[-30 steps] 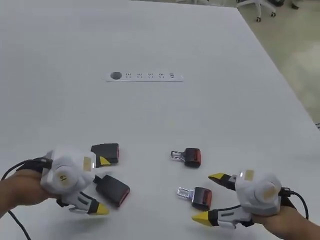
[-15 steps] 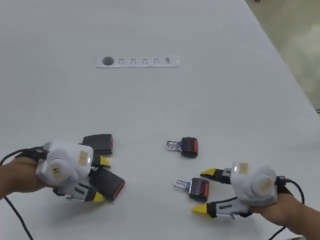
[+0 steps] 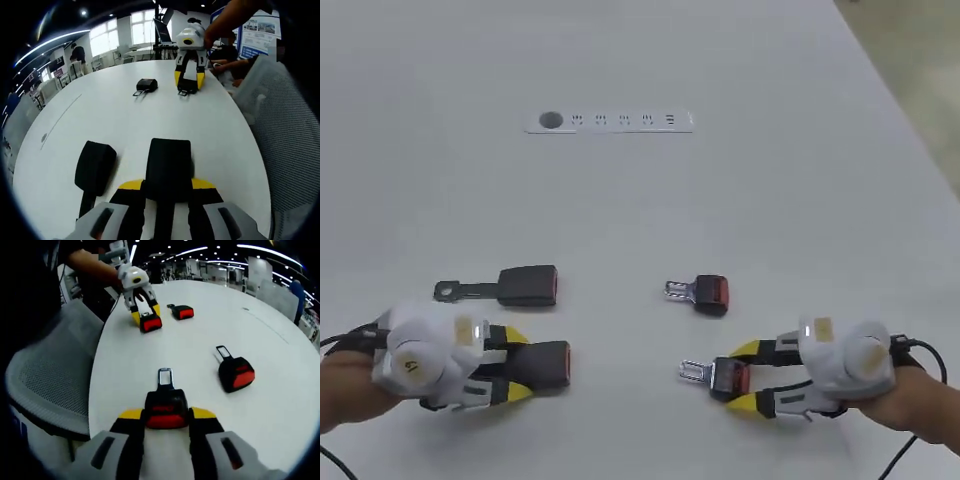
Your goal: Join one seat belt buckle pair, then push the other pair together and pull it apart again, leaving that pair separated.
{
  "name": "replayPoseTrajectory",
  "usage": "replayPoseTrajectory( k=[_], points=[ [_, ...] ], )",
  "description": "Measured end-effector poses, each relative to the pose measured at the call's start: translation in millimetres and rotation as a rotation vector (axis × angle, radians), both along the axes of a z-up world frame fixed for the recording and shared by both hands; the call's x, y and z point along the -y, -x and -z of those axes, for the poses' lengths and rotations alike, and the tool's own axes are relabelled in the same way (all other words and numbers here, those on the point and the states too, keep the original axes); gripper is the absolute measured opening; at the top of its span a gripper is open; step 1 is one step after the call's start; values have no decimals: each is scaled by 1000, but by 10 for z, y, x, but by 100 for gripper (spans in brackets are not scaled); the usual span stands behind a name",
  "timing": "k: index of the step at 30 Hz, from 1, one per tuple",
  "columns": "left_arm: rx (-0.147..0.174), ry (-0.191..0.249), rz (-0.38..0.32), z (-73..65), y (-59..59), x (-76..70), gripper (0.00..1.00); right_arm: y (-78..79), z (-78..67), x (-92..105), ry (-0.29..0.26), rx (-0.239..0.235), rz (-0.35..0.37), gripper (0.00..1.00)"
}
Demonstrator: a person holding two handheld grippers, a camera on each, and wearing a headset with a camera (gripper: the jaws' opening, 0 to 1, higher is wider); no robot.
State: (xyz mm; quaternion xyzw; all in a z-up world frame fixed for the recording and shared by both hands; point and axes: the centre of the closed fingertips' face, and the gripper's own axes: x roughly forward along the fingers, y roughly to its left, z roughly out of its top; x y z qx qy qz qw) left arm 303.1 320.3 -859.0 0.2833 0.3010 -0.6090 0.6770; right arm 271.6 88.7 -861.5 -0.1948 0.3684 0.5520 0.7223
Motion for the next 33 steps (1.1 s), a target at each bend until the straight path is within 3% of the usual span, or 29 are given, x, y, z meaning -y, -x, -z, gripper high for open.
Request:
replayPoseTrajectory(
  k=[4, 5, 6, 20, 33],
  points=[
    [4, -44, 2, 24, -14, -116, 34, -14, -7, 1, 7, 2, -45, 35],
    [19, -52, 8, 3, -35, -138, 34, -21, -12, -6, 7, 3, -61, 35],
    [9, -54, 10, 1, -21, -148, 34, -31, -12, -12, 7, 2, -66, 35],
    [-8, -107, 73, 0, -3, -112, 34, -118, -25, -134, 2, 4, -140, 35],
    [-24, -130, 45, -1, 6, -123, 34, -165, -27, -379, -31, 8, -159, 35]
  ],
)
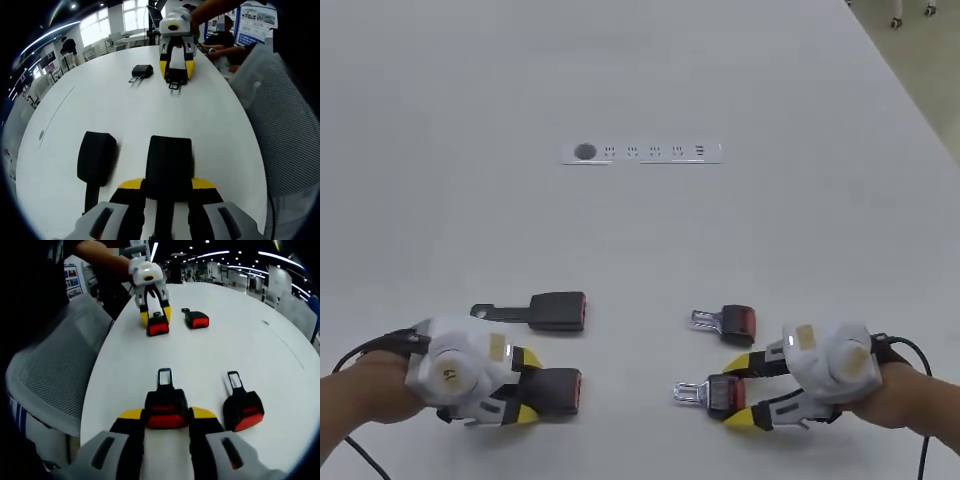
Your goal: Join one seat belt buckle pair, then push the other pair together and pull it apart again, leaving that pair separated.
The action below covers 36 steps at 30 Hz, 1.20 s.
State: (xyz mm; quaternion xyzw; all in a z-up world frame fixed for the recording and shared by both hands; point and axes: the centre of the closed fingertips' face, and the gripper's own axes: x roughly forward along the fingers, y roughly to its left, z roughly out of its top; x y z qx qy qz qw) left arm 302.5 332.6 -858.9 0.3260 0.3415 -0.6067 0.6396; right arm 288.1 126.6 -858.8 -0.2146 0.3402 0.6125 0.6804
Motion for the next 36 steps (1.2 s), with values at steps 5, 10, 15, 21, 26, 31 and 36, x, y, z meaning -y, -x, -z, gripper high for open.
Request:
replayPoseTrajectory(
  k=[5, 10, 15, 21, 26, 31, 36],
  points=[
    [-6, -8, -10, 6, -3, -2, 34, -23, -9, -140, -14, 4, -14, 35],
    [-6, -14, -8, 11, -3, -2, 34, -26, -10, -262, -24, 0, -20, 35],
    [-7, -17, -11, 13, -6, -5, 34, -43, -10, -420, -37, -2, -29, 35],
    [-8, -22, -10, 13, -4, -7, 34, -62, -17, -596, -52, -10, -40, 35],
    [-9, -27, -12, 15, -3, -9, 34, -83, -1, -767, -68, -3, -42, 35],
    [-10, -32, -14, 17, -11, -17, 34, -100, -9, -968, -81, -2, -48, 35],
    [-10, -40, -13, 18, -13, -19, 34, -110, 3, -1128, -90, -3, -47, 35]
  ],
)
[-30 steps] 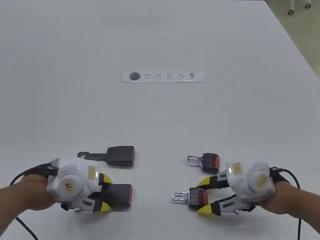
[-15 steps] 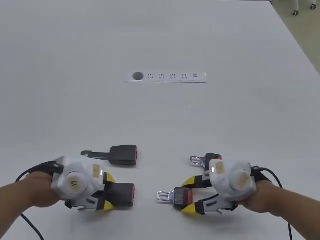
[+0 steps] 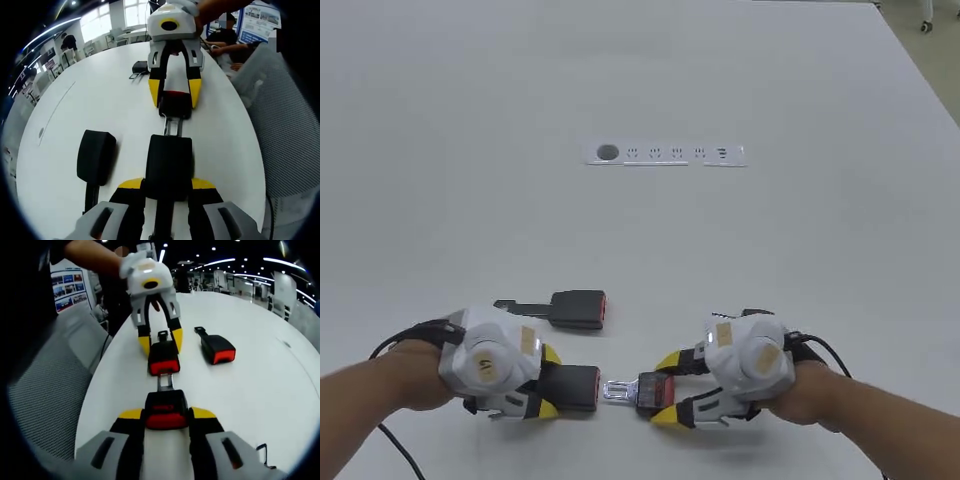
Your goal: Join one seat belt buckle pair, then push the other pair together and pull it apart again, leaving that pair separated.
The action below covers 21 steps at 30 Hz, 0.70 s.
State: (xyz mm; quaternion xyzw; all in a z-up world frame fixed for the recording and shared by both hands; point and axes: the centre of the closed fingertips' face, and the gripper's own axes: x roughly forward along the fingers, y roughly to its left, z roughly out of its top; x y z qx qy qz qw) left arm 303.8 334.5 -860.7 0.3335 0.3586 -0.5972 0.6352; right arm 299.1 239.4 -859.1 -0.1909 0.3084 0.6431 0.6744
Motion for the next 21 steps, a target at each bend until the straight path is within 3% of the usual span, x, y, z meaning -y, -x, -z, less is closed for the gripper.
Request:
replayPoseTrajectory(
  k=[3, 7, 10, 21],
  points=[
    [-3, -3, -3, 1, 5, -1, 34, -12, 3, -68, -4, -10, 6, 35],
    [0, -5, 1, 3, 3, -2, 34, -22, 6, -215, -12, 13, -15, 35],
    [0, -8, 9, 2, 0, -1, 34, -14, 11, -180, -10, -3, -11, 35],
    [1, -29, 30, 5, -10, 16, 33, -23, 12, -283, 9, 13, -5, 34]
  ],
)
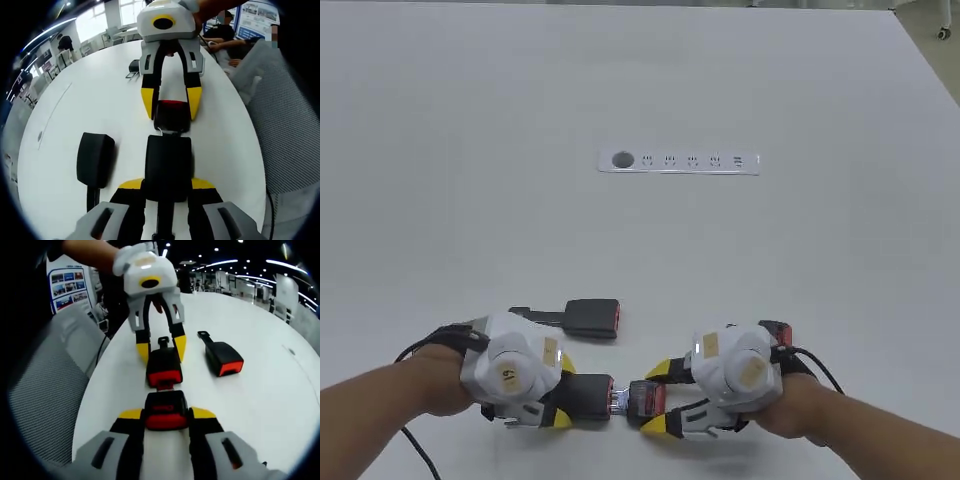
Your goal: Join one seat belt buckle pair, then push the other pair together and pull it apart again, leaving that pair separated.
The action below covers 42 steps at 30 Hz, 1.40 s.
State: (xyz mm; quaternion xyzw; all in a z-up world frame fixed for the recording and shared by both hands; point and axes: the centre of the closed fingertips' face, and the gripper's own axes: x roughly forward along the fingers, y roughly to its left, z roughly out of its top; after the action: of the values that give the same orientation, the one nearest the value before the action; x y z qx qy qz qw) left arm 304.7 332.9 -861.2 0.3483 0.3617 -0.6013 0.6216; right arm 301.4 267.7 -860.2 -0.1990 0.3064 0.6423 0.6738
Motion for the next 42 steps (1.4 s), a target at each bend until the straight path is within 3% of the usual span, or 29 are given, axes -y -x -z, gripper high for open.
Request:
replayPoseTrajectory(
  k=[9, 10, 20, 31, 33, 42],
  points=[
    [2, 0, 7, -2, -6, 8, 33, 2, -16, -116, -2, 8, 7, 34],
    [0, 0, 7, -3, -3, 1, 33, 7, 5, -86, 20, 14, 2, 34],
    [2, 5, 12, -11, 3, 2, 33, 0, 0, -90, 11, 29, 11, 34],
    [7, 30, 28, -14, 10, -12, 33, 1, -7, -72, 1, 47, 7, 35],
    [6, 38, 29, -14, 13, -18, 33, 0, -14, -68, 6, 89, -24, 34],
    [0, 74, 42, -20, 12, -25, 33, 0, -26, -45, -32, 93, 5, 34]
  ],
)
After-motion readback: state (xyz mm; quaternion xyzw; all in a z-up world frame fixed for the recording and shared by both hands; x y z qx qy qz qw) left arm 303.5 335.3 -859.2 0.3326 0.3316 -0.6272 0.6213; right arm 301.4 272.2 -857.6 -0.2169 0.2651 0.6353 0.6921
